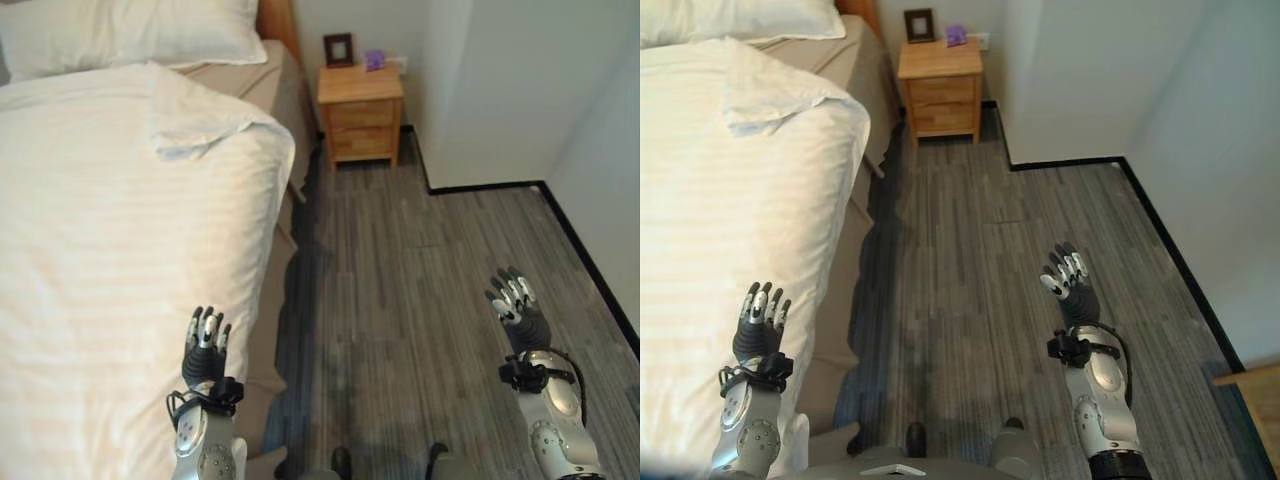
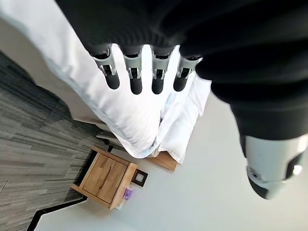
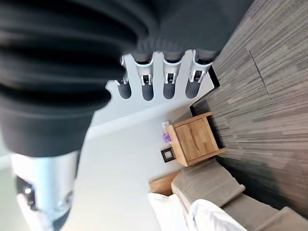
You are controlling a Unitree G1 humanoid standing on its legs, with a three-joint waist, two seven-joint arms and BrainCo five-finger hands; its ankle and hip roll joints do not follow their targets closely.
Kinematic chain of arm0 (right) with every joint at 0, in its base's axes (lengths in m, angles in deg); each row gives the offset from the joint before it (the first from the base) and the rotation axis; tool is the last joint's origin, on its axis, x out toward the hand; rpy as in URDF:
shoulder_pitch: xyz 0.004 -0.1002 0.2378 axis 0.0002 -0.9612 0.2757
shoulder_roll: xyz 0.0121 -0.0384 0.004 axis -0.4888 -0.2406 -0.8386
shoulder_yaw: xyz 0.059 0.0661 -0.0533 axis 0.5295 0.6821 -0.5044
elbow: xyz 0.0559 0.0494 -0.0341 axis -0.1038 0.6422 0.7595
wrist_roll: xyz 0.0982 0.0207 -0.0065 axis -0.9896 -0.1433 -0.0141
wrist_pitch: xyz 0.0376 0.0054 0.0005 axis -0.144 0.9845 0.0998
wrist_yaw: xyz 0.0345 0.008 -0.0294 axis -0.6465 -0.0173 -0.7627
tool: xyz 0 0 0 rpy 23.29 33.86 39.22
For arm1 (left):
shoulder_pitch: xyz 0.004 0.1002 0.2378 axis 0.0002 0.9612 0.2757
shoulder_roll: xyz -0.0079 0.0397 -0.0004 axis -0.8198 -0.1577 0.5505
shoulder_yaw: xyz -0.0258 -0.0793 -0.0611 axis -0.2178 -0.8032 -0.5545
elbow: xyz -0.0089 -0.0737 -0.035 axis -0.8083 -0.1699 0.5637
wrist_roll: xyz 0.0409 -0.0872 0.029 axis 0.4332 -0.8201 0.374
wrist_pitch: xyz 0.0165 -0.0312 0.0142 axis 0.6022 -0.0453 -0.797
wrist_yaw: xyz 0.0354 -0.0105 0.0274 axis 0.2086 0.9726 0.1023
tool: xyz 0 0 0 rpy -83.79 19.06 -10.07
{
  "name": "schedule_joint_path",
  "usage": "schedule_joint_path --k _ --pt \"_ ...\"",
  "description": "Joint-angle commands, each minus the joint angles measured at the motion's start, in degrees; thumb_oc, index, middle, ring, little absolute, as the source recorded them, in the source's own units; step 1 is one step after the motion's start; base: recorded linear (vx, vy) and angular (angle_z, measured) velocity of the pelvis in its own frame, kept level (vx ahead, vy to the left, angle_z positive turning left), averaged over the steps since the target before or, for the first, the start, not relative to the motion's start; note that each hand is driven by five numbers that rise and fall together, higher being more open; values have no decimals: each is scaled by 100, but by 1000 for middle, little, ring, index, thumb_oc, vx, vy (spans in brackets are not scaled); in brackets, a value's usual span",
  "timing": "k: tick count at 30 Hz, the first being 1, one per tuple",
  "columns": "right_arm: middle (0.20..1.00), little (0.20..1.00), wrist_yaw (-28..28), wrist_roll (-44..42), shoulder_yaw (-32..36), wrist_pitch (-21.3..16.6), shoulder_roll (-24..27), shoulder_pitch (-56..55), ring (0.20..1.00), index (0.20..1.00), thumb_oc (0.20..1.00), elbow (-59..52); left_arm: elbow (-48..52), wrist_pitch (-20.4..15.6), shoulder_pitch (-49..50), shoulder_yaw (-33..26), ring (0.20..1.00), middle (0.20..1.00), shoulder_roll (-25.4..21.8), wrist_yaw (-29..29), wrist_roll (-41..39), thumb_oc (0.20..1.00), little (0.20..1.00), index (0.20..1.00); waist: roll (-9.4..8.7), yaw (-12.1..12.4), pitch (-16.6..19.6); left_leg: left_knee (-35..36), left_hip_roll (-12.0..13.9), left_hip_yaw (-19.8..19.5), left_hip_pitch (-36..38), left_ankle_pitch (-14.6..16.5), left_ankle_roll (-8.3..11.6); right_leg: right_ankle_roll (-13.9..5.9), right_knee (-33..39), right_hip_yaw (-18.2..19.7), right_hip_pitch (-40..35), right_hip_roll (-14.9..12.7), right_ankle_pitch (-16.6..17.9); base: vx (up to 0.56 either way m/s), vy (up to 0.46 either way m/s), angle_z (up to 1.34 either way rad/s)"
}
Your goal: Making the bed.
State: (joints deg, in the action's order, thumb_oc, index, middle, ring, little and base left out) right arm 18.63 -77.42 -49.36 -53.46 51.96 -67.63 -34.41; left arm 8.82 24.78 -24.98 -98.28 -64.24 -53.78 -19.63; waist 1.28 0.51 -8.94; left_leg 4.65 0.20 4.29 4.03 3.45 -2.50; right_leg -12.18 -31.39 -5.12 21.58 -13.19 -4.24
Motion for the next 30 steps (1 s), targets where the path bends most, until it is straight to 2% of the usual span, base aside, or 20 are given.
schedule_joint_path --k 1,4,5,7,9,10,11,12,14,15,16,17,20,22,23,26,27,28,29,30 --pt "1000 1000 -101 81 154 -261 41 140 1000 1000 1000 -314 418 -455 -289 -350 1000 1000 -432 -13 232 1000 1000 1000 -132 -144 -98 -15 -97 -497 574 191 148 117 1572 -226 -404 456 895 379 -80 27" --pt "1000 1000 -42 99 131 -277 93 40 1000 1000 1000 -392 289 -544 -639 -313 1000 1000 -556 101 284 1000 1000 1000 -107 -464 -100 35 112 -750 1055 436 348 75 2923 -129 -296 707 1193 582 -147 39" --pt "1000 1000 -48 126 118 -274 120 -6 1000 1000 1000 -451 340 -585 -734 -285 1000 1000 -564 172 330 1000 1000 1000 -117 -515 -60 15 176 -790 1166 435 392 52 2955 -135 -259 671 1284 523 -174 67" --pt "1000 1000 -115 73 96 -276 143 -34 1000 1000 1000 -465 303 -584 -790 -267 1000 1000 -478 156 304 1000 1000 1000 -123 -545 26 -385 334 -804 1204 263 547 221 2788 -321 -476 722 1282 539 -182 76" --pt "1000 1000 -134 109 85 -262 237 -27 1000 1000 1000 -489 300 -560 -741 -211 1000 1000 -357 43 199 1000 1000 1000 -33 -605 83 -1898 502 -678 909 -756 884 459 2612 -395 -723 841 1062 635 -326 24" --pt "1000 1000 -113 -362 115 -356 256 6 1000 1000 1000 -513 393 -525 -725 -157 1000 1000 -297 10 -38 1000 1000 1000 -258 -549 13 -3990 609 -300 -91 -1479 991 784 2783 -456 -1293 818 853 682 -534 10" --pt "1000 1000 -122 -454 108 -361 269 1 1000 1000 1000 -495 396 -494 -734 -112 1000 1000 -334 -71 -76 1000 1000 1000 -368 -423 -120 -4698 616 -131 -548 -1403 899 918 2872 -394 -1591 814 713 520 -461 45" --pt "1000 1000 -124 -456 110 -362 264 5 1000 1000 1000 -492 393 -495 -739 -112 1000 1000 -340 -73 -78 1000 1000 1000 -381 -433 -107 -4713 602 -139 -585 -1413 893 917 2877 -401 -1570 799 725 341 -261 50" --pt "1000 1000 19 -244 167 -295 439 0 1000 1000 1000 -402 352 -436 -744 -24 1000 1000 -332 -107 -98 1000 1000 1000 -471 -198 -264 -5065 584 57 -1275 -1146 785 985 3034 -381 -2103 765 488 465 -207 -15" --pt "1000 1000 76 -191 215 -255 472 14 1000 1000 1000 -389 303 -425 -716 -32 1000 1000 -287 -101 -138 1000 1000 1000 -499 -88 -270 -5029 493 80 -1630 -1033 762 975 3144 -358 -2326 725 423 768 -144 -30" --pt "1000 1000 76 -401 263 -287 420 101 1000 1000 1000 -383 303 -418 -625 -40 1000 1000 -205 -109 -222 1000 1000 1000 -501 161 -203 -4315 394 70 -2122 -944 759 913 3319 -319 -2740 716 292 605 -83 2" --pt "1000 1000 72 -405 265 -289 419 97 1000 1000 1000 -379 304 -418 -619 -37 1000 1000 -208 -111 -225 1000 1000 1000 -507 166 -211 -4314 388 74 -2099 -928 761 909 3339 -319 -2770 711 288 688 -35 -4" --pt "1000 1000 52 -411 162 -358 371 235 1000 1000 1000 -328 274 -402 -412 -22 1000 1000 -164 -163 -171 1000 1000 1000 -393 509 -15 -1686 333 201 -2086 -1089 692 742 3531 -316 -3338 814 -21 714 44 -22" --pt "1000 1000 -28 -274 -79 -357 370 407 1000 1000 1000 -207 257 -398 -304 -80 1000 1000 -117 -132 -61 1000 1000 1000 -378 849 178 9 207 55 -2319 -1457 787 614 3639 -318 -3831 862 -256 941 58 -21" --pt "1000 1000 -45 -207 -168 -276 270 423 1000 1000 1000 -195 254 -393 -190 -123 1000 1000 -104 -109 -28 1000 1000 1000 -385 930 270 -61 236 187 -2191 -1705 801 558 3541 -218 -4035 836 -190 969 74 -29" --pt "1000 1000 -185 -193 -271 -244 127 440 1000 1000 1000 -377 327 -392 -61 -289 1000 1000 -137 -92 45 1000 1000 1000 -479 992 434 -201 112 420 -1977 -1739 602 433 3129 -138 -4097 728 -108 594 98 -41" --pt "1000 1000 -205 -63 -368 -234 98 454 1000 1000 1000 -387 398 -451 -92 -310 1000 1000 -168 -46 100 1000 1000 1000 -597 1079 462 -512 -29 456 -1996 -1589 420 287 2509 -156 -4021 529 279 586 219 -23" --pt "1000 1000 -191 66 -486 -158 -20 383 1000 1000 1000 -389 433 -467 -73 -354 1000 1000 -163 4 78 1000 1000 1000 -661 1134 459 -764 -207 398 -1717 -1189 96 71 650 -44 -3504 302 1516 844 337 -26" --pt "1000 1000 -208 22 -543 -151 -70 382 1000 1000 1000 -433 507 -471 -117 -404 1000 1000 -136 111 26 1000 1000 1000 -564 1088 364 -841 -253 318 -1408 -959 -44 10 -303 -33 -3116 166 2128 794 381 -8" --pt "1000 1000 -201 14 -592 -141 -111 447 1000 1000 1000 -408 553 -481 -144 -431 1000 1000 -110 164 -12 1000 1000 1000 -422 1019 257 -824 -207 252 -1105 -844 -137 73 -924 -141 -2680 23 2229 446 221 16"
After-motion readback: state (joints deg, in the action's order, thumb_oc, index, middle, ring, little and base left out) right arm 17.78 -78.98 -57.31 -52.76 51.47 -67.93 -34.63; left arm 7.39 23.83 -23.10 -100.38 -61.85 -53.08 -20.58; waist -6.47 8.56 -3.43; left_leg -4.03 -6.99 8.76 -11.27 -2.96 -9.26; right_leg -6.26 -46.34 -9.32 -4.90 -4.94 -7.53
